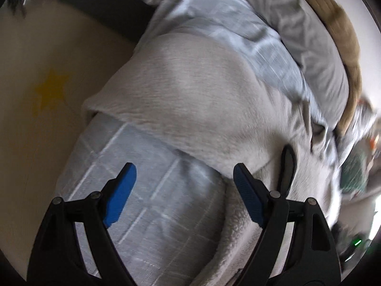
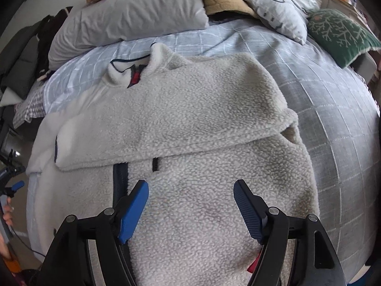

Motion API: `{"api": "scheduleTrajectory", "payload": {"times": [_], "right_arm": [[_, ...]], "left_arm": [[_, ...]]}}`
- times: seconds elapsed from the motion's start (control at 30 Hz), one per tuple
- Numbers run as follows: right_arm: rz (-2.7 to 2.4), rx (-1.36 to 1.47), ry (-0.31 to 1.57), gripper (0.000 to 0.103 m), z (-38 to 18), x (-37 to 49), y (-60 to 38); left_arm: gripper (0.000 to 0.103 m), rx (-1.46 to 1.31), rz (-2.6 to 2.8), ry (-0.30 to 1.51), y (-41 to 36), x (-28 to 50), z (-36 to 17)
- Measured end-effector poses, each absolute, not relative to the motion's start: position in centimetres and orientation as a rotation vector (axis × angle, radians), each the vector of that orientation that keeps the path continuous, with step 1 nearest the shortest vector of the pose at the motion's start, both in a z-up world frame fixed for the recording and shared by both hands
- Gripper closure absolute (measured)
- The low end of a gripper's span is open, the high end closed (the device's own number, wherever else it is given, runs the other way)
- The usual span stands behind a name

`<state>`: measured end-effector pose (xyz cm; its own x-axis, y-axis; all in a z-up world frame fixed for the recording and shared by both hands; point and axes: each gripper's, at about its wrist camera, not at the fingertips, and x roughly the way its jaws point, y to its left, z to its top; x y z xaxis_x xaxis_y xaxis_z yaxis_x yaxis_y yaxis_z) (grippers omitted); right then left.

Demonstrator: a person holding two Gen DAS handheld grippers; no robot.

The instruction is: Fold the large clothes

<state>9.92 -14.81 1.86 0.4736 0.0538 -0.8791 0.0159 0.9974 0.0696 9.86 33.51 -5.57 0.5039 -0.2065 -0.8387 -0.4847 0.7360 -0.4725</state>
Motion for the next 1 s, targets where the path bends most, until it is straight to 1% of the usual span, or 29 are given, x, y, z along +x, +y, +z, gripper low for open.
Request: {"api": "scheduleTrajectory", "payload": {"times": [0.17,0.33,0.47,0.57,0.6,0.63,0.67,0.7,0.77,0.83,0.9,1.0], "right_arm": [[0.034,0.055,1.072,0.026,1.9,10.0,-14.2],[0.035,0.026,1.094,0.026,1.1,10.3,-13.6],[0.031,0.007,1.102,0.026,0.8,10.4,-13.3],[0.032,0.009,1.109,0.026,0.6,10.5,-13.2],[0.032,0.008,1.110,0.025,0.5,10.5,-13.1],[0.031,0.007,1.113,0.026,0.5,10.6,-13.1],[0.031,0.005,1.116,0.026,0.4,10.6,-13.1],[0.031,0.004,1.118,0.026,0.3,10.6,-13.0],[0.031,0.004,1.119,0.025,0.2,10.6,-13.1],[0.027,0.008,1.112,0.026,0.3,10.5,-13.2],[0.024,0.024,1.103,0.026,0.6,10.4,-13.6],[0.017,0.047,1.095,0.025,0.8,10.3,-14.1]], "left_arm": [[0.019,-1.022,0.171,0.986,37.6,8.4,-7.3],[0.020,-1.222,0.174,0.898,40.1,8.3,-9.7],[0.028,-1.365,0.178,0.819,41.1,8.6,-12.1],[0.038,-1.424,0.193,0.725,42.1,8.7,-12.9],[0.045,-1.432,0.207,0.705,42.4,8.7,-13.2],[0.058,-1.440,0.218,0.687,42.5,9.0,-13.4],[0.068,-1.444,0.237,0.675,42.6,9.0,-13.7],[0.083,-1.430,0.259,0.677,42.7,9.1,-13.9],[0.086,-1.389,0.302,0.650,42.3,9.3,-13.2],[0.088,-1.281,0.332,0.599,41.3,9.5,-10.5],[0.088,-1.074,0.330,0.537,39.2,10.1,-5.9],[0.088,-0.848,0.257,0.444,35.5,10.5,-0.2]]}}
